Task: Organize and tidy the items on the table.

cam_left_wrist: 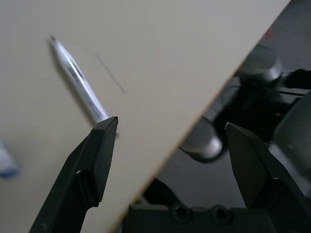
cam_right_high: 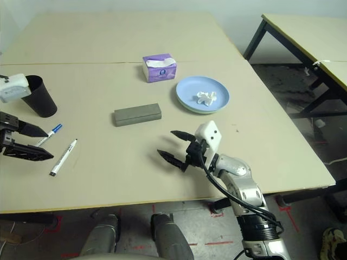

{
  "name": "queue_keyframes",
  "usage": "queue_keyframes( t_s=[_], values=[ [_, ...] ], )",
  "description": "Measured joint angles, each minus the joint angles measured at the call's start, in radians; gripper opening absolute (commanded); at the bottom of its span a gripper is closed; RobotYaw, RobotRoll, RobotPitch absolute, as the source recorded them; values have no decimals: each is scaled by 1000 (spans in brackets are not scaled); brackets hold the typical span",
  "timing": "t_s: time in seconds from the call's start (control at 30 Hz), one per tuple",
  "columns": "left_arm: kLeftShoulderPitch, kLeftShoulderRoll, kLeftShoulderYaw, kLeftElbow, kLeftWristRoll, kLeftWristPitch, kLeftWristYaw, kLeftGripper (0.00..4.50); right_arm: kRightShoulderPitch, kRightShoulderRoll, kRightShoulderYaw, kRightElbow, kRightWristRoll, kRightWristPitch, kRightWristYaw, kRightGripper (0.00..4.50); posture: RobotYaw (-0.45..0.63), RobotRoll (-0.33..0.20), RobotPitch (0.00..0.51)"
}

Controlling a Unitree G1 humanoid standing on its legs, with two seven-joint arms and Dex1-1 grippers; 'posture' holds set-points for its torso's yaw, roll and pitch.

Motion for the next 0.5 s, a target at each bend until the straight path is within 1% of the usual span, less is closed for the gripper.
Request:
queue_keyframes(
  t_s=[0.07, 0.17, 0.33, 0.43, 0.5],
  values=[
    [-13, -33, -36, 20, -17, 36, 55, 4482, 4, 2, 0, -4, 0, 0, -1, 4500, -99, 0, 150],
    [-17, -69, -59, 70, -31, 45, 135, 4482, 25, 3, 0, -26, 0, 0, -6, 4500, -111, 0, 145],
    [-8, -142, -63, 134, -21, 46, 272, 4482, 47, 8, 1, -45, 0, 0, -9, 4500, -123, 0, 140],
    [8, -154, -64, 158, -7, 36, 332, 4482, 48, 9, 1, -64, 6, 0, -1, 4500, -126, 0, 137],
    [8, -156, -64, 172, 2, 30, 359, 4482, 49, 9, 1, -69, 29, -7, 38, 4500, -129, 0, 136]
  ],
)
